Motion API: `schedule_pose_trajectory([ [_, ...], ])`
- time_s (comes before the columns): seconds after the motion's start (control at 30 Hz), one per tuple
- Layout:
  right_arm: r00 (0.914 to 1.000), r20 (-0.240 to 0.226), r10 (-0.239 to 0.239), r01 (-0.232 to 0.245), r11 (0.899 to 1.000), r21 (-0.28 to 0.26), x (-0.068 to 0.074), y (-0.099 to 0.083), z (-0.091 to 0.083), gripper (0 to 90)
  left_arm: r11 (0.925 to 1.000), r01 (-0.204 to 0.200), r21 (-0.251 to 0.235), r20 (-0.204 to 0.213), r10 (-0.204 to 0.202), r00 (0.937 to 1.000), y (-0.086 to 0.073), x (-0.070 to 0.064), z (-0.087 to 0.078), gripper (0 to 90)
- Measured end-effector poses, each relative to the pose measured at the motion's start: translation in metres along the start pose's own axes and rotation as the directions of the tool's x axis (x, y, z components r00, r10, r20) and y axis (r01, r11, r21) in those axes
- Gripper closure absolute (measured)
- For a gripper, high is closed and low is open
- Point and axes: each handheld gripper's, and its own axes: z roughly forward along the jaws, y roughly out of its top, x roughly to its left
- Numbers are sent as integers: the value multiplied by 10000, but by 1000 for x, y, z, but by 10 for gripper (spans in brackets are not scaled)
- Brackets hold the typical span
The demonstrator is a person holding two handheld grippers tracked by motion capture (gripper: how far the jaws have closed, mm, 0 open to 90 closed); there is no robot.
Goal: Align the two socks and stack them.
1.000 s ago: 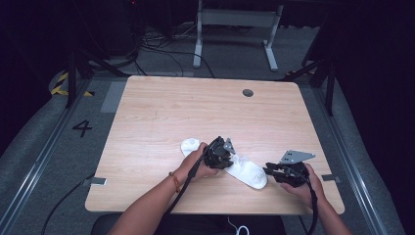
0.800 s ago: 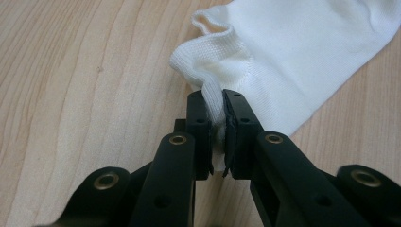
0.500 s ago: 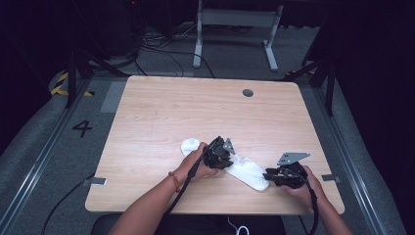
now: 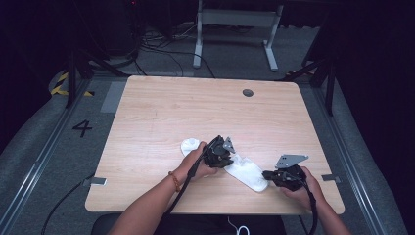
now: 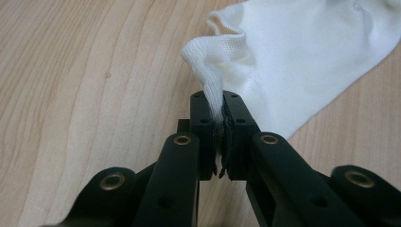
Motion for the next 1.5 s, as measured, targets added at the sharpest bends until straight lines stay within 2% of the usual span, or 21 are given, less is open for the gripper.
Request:
schedule_pose_trajectory([
  [0.1,10000,-3,77,-77,9988,-475,2,9,-8,878,9997,47,-250,-117,-50,9999,2,3,-13,858],
  [0.17,10000,-52,61,-65,9974,-722,4,16,-11,878,9997,6,-253,-139,-9,9999,3,6,-24,860],
  [0.33,9998,-134,-170,154,9937,-1108,15,42,-10,878,9990,145,-422,-534,-167,9984,-1,18,-55,861],
  [0.37,9996,-212,-171,144,9927,-1201,17,49,-8,878,9988,245,-424,-647,-272,9975,-4,23,-64,860],
  [0.5,9985,-538,-136,54,9888,-1494,29,76,5,878,9996,284,-4,-1149,-282,9930,-11,37,-89,857],
  [0.6,9974,-703,-159,53,9889,-1485,39,94,20,878,9988,449,218,-1227,-419,9916,-19,51,-104,851],
  [0.67,9964,-837,-113,-5,9902,-1398,45,104,31,878,9976,605,350,-1300,-554,9900,-26,59,-109,852],
  [0.83,9919,-1255,-184,50,9943,-1067,59,120,58,878,9932,1076,440,-1241,-1014,9871,-49,77,-108,847],
  [0.97,9902,-1367,-272,161,9965,-819,66,128,76,878,9865,1622,247,-1252,-1579,9795,-68,89,-102,824],
  [1.03,9907,-1330,-280,189,9974,-692,68,129,83,878,9826,1823,358,-1203,-1769,9768,-75,93,-96,820],
  [1.27,9929,-1178,-174,137,9994,-316,68,124,99,877,9797,1794,893,-1308,-1670,9772,-85,98,-72,797],
  [1.33,9911,-1323,-129,85,9994,-332,68,122,100,878,9787,1825,936,-1304,-1696,9768,-85,99,-72,782],
  [1.4,9854,-1700,119,-207,9985,-501,71,121,98,878,9787,1829,927,-1254,-1708,9773,-85,99,-71,775],
  [1.5,9816,-1909,-102,-47,9970,-777,77,125,89,879,9783,1864,904,-1157,-1756,9776,-85,98,-69,775],
])
